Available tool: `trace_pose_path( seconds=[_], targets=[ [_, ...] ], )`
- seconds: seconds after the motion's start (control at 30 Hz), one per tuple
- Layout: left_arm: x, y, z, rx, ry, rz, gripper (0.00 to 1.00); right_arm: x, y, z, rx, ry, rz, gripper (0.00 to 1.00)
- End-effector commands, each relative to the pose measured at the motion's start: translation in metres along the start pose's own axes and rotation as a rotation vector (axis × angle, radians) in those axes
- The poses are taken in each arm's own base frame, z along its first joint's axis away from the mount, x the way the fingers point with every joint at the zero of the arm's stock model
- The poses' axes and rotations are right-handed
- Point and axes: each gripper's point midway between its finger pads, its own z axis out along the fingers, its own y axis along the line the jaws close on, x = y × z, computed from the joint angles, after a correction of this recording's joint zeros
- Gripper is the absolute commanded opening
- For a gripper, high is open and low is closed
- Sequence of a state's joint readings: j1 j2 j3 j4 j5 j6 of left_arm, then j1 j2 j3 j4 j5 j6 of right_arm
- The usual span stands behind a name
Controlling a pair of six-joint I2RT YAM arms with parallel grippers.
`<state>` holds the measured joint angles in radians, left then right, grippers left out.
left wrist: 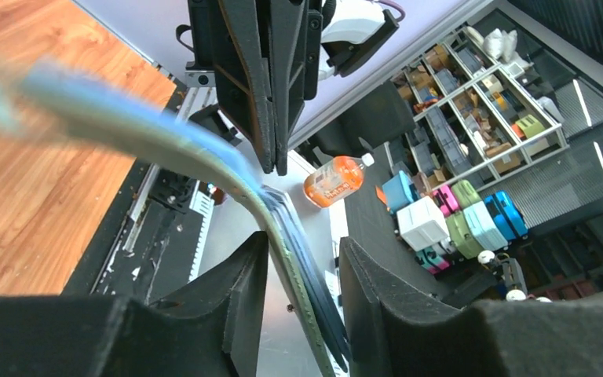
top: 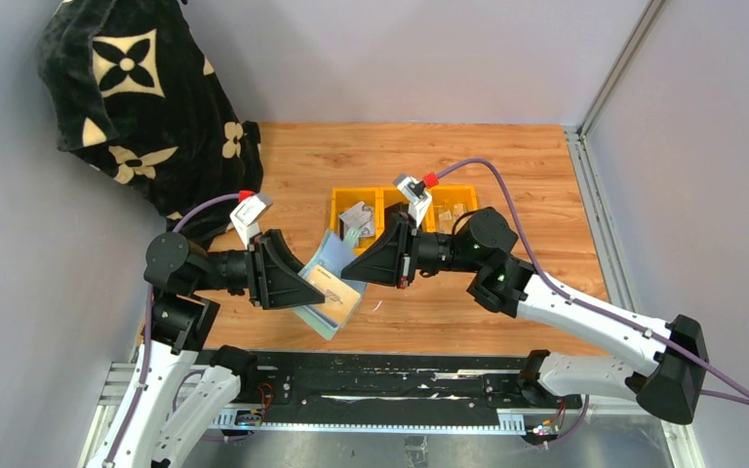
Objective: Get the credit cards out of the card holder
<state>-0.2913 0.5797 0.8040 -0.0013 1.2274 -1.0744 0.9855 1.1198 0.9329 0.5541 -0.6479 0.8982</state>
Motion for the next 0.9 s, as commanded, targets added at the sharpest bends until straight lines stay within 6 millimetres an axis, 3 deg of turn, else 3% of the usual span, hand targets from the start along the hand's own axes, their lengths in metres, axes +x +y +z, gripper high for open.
trace_pose_path(
  seconds=[0.0, 0.07, 0.17, 0.2, 0.27, 0.37, 0.53, 0.7, 0.77, 0.87],
  targets=[
    [0.004, -0.016, -0.003, 0.048, 0.042, 0.047, 0.36, -0.004, 0.006, -0.009, 0.014, -0.035, -0.039, 0.0],
    [0.005, -0.018, -0.003, 0.048, 0.05, 0.069, 0.27, -0.003, 0.004, -0.013, 0.036, -0.04, -0.047, 0.0],
    [0.005, -0.014, -0.003, 0.034, 0.051, 0.065, 0.02, 0.002, 0.004, -0.014, 0.031, -0.018, -0.046, 0.0],
    [0.005, -0.013, -0.003, 0.031, 0.052, 0.067, 0.0, 0.004, 0.005, -0.014, 0.024, -0.002, -0.042, 0.01],
    [0.004, -0.01, -0.002, 0.021, 0.055, 0.073, 0.0, 0.009, 0.003, -0.014, 0.028, 0.021, -0.035, 0.12],
    [0.004, -0.007, -0.002, 0.002, 0.067, 0.097, 0.0, 0.009, -0.003, -0.02, 0.09, 0.036, -0.074, 0.38],
    [0.014, 0.0, -0.007, -0.022, 0.132, 0.18, 0.0, -0.01, 0.004, -0.03, 0.193, 0.153, -0.33, 0.68],
    [0.024, 0.0, -0.009, 0.039, 0.174, 0.287, 0.0, -0.016, 0.018, -0.026, 0.09, 0.301, -0.574, 0.78],
    [0.028, -0.002, -0.011, 0.075, 0.198, 0.297, 0.0, -0.021, 0.015, -0.023, 0.079, 0.332, -0.662, 0.79],
    [0.017, -0.002, -0.006, 0.131, 0.218, 0.268, 0.0, -0.019, 0.005, -0.019, 0.068, 0.384, -0.72, 0.8]
  ],
)
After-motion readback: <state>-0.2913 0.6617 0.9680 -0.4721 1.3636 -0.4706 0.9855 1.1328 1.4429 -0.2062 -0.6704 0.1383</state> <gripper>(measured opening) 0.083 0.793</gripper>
